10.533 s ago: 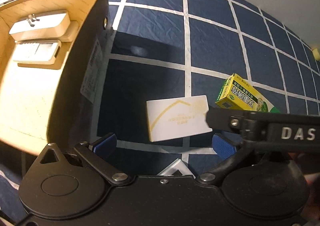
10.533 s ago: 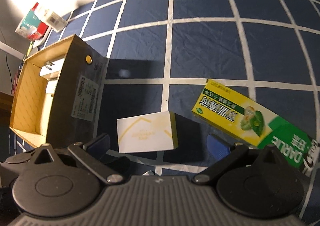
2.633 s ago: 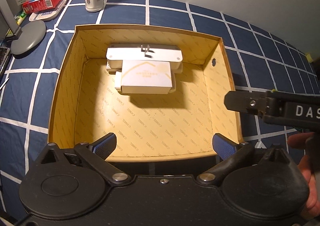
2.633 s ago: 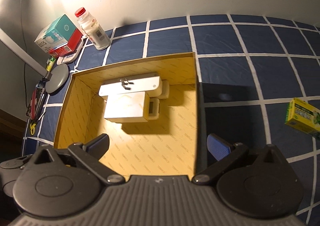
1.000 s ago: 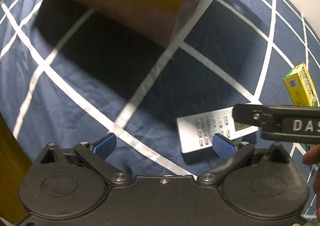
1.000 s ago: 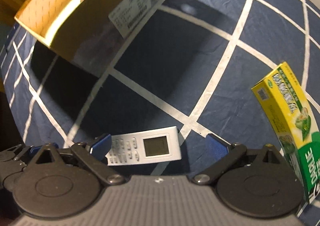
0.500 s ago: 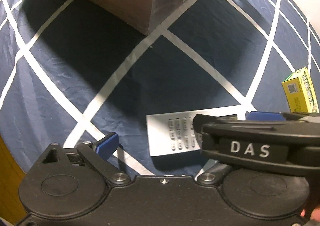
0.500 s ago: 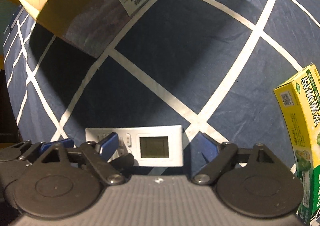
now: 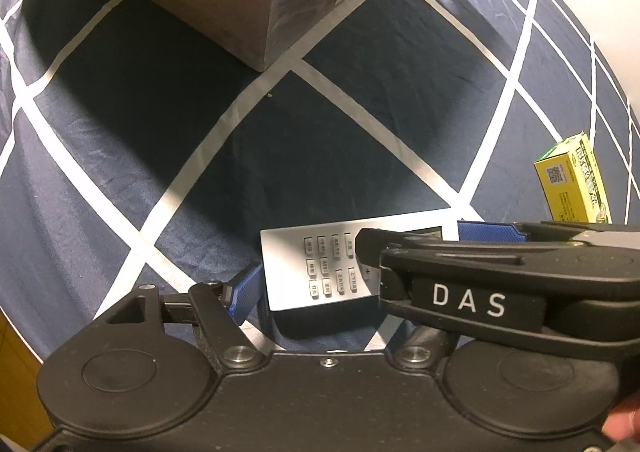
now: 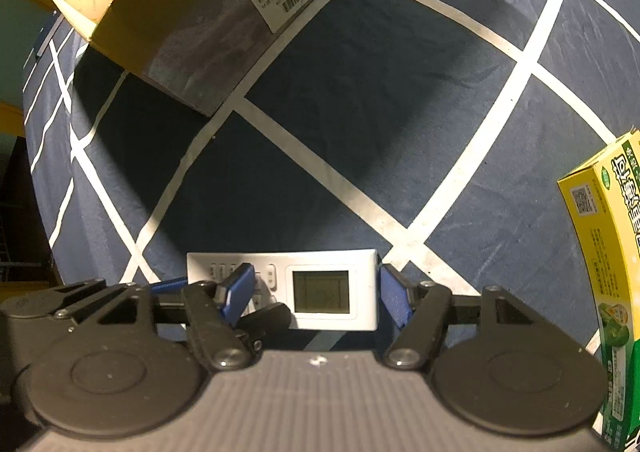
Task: Organize objects
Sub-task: 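Close the left gripper on the remote while the right gripper clamps its other end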
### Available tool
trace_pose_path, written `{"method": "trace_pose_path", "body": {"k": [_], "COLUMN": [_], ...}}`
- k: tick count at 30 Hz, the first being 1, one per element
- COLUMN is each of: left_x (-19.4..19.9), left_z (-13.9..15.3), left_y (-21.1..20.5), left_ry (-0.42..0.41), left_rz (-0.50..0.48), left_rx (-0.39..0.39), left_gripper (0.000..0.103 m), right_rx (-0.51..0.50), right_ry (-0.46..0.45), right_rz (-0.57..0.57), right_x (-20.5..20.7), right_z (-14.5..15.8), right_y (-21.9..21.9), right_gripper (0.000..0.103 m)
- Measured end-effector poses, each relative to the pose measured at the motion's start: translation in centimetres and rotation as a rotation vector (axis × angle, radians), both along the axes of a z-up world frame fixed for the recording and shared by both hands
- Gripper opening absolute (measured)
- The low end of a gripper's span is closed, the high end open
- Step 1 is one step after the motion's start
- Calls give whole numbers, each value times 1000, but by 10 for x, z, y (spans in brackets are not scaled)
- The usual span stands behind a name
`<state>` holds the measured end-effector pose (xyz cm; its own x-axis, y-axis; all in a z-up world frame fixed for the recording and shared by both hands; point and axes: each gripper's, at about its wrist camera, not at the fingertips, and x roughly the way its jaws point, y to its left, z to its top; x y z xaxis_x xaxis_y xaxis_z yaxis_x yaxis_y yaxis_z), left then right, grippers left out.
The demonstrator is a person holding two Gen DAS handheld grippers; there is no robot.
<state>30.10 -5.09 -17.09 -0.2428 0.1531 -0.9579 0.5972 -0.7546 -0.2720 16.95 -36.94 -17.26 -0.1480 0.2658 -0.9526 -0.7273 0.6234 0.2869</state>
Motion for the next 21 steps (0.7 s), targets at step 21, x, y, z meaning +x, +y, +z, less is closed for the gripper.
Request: {"method": "trace_pose_path", "body": {"k": [21], "left_x": [-13], "left_z": [27], "left_y": [-3], "left_ry": [40], "left_rz": [-120], "left_rx": [-54], "left_gripper": [68], "right_rx": [55], "right_ry": [-33], "right_rz": [-116], "right_x": [-3], "right_z": [25], "right_y": [-6], "right_gripper": [67]}}
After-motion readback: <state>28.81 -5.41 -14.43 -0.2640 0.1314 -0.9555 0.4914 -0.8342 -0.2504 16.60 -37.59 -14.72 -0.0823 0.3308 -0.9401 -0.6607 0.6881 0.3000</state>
